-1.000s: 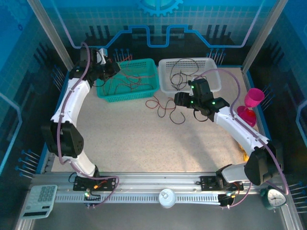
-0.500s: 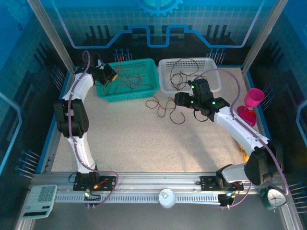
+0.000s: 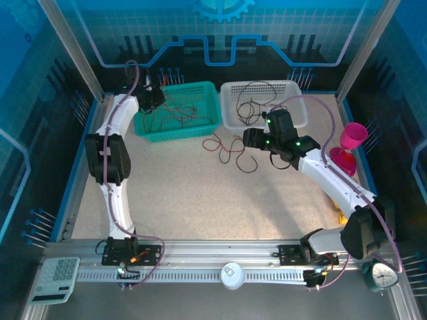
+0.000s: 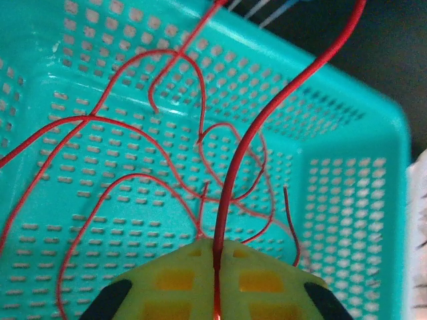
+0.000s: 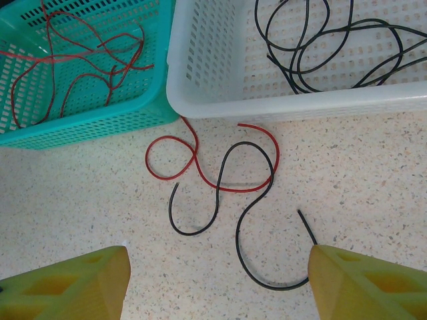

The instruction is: Untangle the cables

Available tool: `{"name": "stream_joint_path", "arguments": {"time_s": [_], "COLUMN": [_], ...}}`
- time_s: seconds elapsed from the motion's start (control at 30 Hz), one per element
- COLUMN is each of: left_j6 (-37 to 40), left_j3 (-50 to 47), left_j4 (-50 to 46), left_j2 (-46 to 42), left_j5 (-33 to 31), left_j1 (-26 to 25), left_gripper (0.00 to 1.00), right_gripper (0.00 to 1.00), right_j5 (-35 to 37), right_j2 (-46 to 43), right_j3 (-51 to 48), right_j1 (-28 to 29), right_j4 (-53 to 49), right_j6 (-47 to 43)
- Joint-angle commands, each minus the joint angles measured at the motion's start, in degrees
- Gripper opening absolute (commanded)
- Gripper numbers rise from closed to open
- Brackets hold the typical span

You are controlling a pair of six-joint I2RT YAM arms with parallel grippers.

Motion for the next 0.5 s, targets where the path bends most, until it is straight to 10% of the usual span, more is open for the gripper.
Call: {"name": "stream_joint_path", "arguments": {"time_s": [0.0,0.23,0.47], "left_j6": [11.05,18.20,18.31], "left_j3": [2.16,3.68,3.87], "left_j4": [-5.74,-8.85,-7.26], "left_j2": [0.95,-0.19,-5.90], "left_j5": [-6.65,-12.54,-10.18], "left_j1": [-1.90,-3.17,-3.51], "left_gripper": [0.16,0.58,0.76], "right_gripper": [0.72,0.72,0.72], "right_j5": [0.14,-0.23,-0.79], "right_j2": [-0.37,0.27,2.50], "right_j3": [1.26,1.94,3.15], "right_j1": [0.41,0.87,1.69], "right_j4": [-0.98,-0.84,-0.82], "right_j6": [-0.53,-0.26,-0.57]}}
